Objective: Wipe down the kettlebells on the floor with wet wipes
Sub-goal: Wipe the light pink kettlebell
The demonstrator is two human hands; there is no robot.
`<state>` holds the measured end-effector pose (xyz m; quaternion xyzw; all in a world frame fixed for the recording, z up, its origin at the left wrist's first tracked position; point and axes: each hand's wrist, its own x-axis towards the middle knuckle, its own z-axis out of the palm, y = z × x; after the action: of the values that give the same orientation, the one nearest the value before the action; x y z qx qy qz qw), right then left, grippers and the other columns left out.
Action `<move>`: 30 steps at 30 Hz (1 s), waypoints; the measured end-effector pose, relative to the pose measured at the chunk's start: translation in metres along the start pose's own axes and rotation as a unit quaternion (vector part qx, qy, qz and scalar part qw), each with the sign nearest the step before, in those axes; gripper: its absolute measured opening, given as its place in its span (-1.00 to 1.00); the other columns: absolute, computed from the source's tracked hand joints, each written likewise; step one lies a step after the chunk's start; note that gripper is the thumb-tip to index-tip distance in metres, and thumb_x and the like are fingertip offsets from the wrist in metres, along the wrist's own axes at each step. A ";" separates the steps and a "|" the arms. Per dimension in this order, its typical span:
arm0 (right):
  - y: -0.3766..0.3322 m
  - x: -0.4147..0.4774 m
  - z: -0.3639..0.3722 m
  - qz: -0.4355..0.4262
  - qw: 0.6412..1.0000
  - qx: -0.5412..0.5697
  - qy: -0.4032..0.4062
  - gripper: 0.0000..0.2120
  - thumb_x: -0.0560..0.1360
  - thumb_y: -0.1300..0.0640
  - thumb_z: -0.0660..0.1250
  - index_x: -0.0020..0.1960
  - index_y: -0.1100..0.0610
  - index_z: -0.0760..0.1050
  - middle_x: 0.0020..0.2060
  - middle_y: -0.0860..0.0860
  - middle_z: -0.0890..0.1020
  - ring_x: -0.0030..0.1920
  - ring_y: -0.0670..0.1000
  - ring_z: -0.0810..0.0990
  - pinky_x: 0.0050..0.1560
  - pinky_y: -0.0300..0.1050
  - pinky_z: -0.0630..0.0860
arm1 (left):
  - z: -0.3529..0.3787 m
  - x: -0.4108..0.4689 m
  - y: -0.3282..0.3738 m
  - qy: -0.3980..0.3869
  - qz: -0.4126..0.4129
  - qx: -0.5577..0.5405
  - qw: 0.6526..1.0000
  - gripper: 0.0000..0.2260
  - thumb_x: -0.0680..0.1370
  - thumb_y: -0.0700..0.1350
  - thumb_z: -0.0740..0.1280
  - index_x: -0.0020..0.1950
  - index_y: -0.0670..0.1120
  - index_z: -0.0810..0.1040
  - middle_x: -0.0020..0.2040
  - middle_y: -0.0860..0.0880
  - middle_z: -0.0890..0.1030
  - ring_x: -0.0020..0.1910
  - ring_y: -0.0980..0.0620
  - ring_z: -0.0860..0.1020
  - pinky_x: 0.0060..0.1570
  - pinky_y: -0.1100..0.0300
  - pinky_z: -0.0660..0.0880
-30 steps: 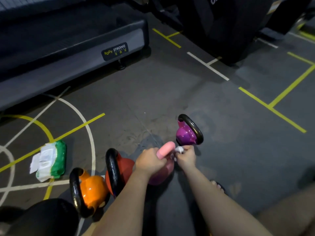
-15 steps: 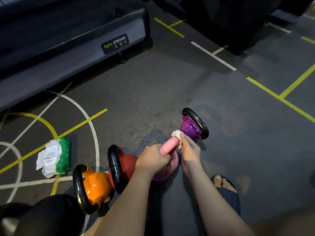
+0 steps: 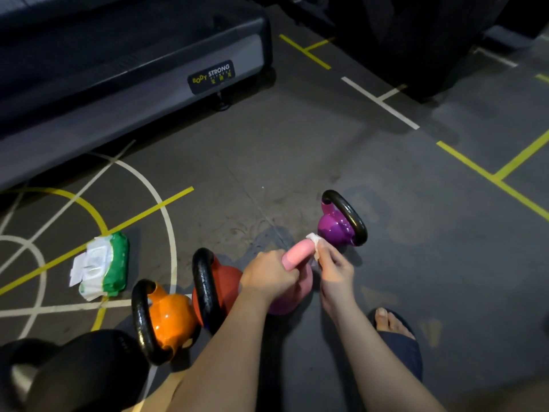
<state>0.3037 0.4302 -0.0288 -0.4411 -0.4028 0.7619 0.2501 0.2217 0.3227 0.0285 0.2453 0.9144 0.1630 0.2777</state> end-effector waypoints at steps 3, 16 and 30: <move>0.012 0.008 -0.010 0.063 0.996 -0.063 -0.015 -0.79 0.57 0.24 0.35 0.16 0.25 0.65 -0.02 0.14 0.72 0.02 0.05 0.67 0.12 -0.06 0.55 | 0.001 0.001 -0.001 0.005 0.002 0.005 1.000 -0.68 0.45 0.17 0.27 0.06 0.01 0.60 0.05 -0.09 0.68 0.11 -0.19 0.61 0.03 0.01 0.56; 0.009 0.010 -0.007 0.065 0.998 -0.010 -0.021 -0.81 0.57 0.22 0.36 0.14 0.21 0.66 0.07 0.17 0.70 0.17 0.14 0.65 0.32 0.10 0.50 | -0.004 -0.003 0.002 0.003 0.006 -0.003 1.000 -0.67 0.45 0.14 0.26 0.05 -0.03 0.61 0.04 -0.12 0.68 0.12 -0.21 0.61 0.04 -0.01 0.56; -0.023 -0.002 0.016 -0.147 0.968 -0.187 -0.085 -0.86 0.58 0.20 0.37 0.01 0.12 0.72 -0.07 -0.04 0.74 0.08 -0.03 0.69 0.22 -0.11 0.54 | -0.005 -0.005 0.002 -0.010 0.003 -0.016 1.000 -0.68 0.43 0.12 0.21 0.03 -0.02 0.60 0.02 -0.09 0.68 0.07 -0.19 0.62 -0.01 0.02 0.55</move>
<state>0.2911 0.4347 -0.0036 -0.3501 -0.6181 0.6627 0.2372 0.2233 0.3211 0.0354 0.2455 0.9079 0.1763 0.2905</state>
